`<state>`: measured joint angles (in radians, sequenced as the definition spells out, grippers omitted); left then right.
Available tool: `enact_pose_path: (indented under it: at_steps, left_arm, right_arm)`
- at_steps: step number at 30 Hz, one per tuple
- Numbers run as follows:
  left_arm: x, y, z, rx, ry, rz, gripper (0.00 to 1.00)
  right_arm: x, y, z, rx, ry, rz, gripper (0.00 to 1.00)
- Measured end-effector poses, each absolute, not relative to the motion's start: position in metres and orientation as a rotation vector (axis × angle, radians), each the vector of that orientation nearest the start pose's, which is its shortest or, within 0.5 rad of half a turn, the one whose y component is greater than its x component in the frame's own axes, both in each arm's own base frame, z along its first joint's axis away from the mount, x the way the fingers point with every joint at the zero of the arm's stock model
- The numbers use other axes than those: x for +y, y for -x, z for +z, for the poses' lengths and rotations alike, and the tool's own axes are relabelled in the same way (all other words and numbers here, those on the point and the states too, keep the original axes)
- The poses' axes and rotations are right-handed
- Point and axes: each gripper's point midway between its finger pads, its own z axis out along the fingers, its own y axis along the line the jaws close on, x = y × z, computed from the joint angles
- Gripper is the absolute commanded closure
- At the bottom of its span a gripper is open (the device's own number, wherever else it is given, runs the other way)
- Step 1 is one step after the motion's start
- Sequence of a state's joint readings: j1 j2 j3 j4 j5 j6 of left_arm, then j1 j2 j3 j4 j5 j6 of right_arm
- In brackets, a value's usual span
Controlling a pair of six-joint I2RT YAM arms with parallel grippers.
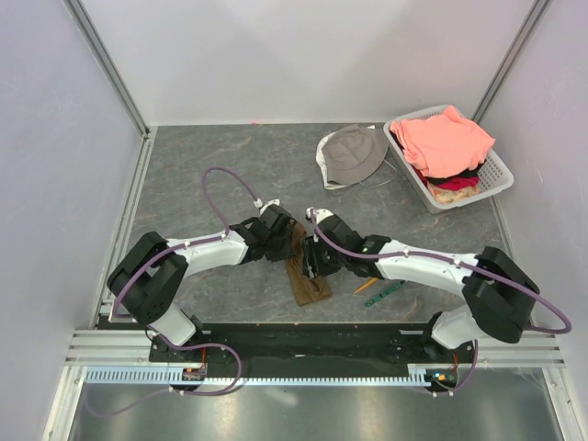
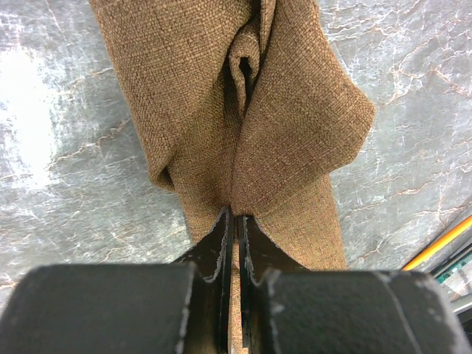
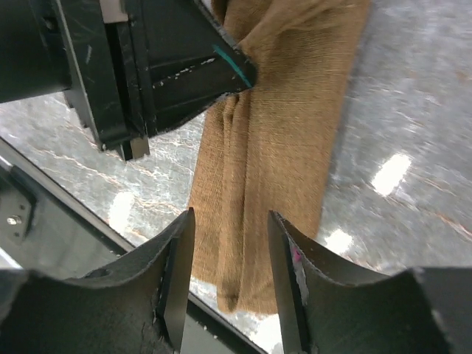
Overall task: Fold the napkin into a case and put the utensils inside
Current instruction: Smooth out the smaller rectangle-folded napkin.
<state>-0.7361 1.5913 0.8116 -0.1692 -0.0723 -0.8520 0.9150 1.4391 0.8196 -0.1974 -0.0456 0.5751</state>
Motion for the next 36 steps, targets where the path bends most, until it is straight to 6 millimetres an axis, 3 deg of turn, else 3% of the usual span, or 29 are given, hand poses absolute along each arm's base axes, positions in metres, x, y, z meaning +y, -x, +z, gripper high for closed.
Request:
enact_pose_path:
  at_steps: [8,12,15,16,21,24,28,30,36]
  left_arm:
    - [-0.259,-0.257,0.027,2.609,0.212,-0.532,0.98]
    - [-0.259,-0.256,0.027,2.613,0.23,-0.537,0.97]
    - [-0.259,-0.256,0.027,2.614,0.237,-0.538,0.82]
    - [-0.259,-0.256,0.028,2.613,0.239,-0.54,0.72]
    - [-0.256,-0.253,0.047,2.591,0.243,-0.564,0.63]
    - [-0.254,-0.251,0.072,2.537,0.24,-0.616,0.66]
    - [-0.246,-0.237,0.09,2.488,0.238,-0.692,0.88]
    - [-0.244,-0.226,0.084,2.498,0.243,-0.736,0.92]
    - [-0.242,-0.184,0.026,2.673,0.244,-0.726,0.94]
  right_arm:
    - [0.314,-0.181,0.04,2.549,0.587,0.606,0.45]
    - [0.315,-0.18,0.03,2.546,0.62,0.533,0.49]
    - [0.315,-0.181,0.028,2.531,0.633,0.462,0.6]
    - [0.315,-0.182,0.028,2.527,0.636,0.438,0.62]
    - [0.31,-0.187,0.026,2.512,0.628,0.365,0.77]
    - [0.309,-0.188,0.026,2.508,0.623,0.348,0.85]
    - [0.308,-0.189,0.027,2.507,0.62,0.341,0.91]
    - [0.308,-0.189,0.027,2.508,0.619,0.341,0.92]
    - [0.31,-0.189,0.032,2.519,0.616,0.341,0.95]
